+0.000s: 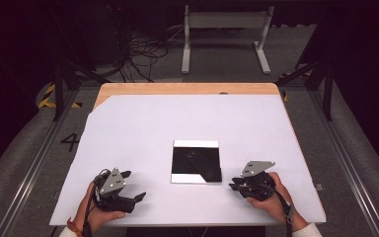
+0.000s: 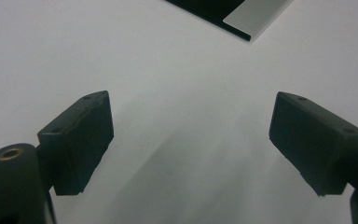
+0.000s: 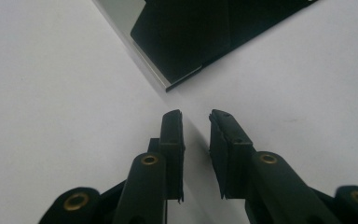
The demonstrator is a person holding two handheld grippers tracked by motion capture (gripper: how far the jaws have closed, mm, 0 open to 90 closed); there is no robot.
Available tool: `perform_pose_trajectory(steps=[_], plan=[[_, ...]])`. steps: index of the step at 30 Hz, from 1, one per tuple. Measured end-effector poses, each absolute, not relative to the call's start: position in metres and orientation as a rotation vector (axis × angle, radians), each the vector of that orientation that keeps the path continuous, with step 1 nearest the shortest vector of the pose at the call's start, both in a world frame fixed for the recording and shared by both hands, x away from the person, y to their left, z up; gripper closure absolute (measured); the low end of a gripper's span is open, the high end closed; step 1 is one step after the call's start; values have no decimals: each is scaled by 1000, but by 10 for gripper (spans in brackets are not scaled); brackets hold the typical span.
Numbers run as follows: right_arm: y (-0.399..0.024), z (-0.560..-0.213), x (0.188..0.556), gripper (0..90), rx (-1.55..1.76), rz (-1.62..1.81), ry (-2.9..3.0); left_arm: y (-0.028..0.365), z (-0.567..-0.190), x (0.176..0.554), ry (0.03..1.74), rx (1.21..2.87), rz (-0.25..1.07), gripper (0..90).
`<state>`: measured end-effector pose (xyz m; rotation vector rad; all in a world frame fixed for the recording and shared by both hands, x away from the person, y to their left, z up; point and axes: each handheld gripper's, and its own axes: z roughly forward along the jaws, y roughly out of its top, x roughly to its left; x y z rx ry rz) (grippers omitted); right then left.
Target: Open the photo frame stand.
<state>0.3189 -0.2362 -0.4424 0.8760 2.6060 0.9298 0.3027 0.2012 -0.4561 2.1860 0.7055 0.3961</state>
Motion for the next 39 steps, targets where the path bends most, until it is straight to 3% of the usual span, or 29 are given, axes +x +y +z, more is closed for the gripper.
perform_pose_trajectory(steps=[33,39], plan=[[-195,-437,336,818,887,766,2704,193,-460,305,675,2241,355,138],[-202,-439,339,743,937,884,2720,193,-460,305,673,2240,357,138]])
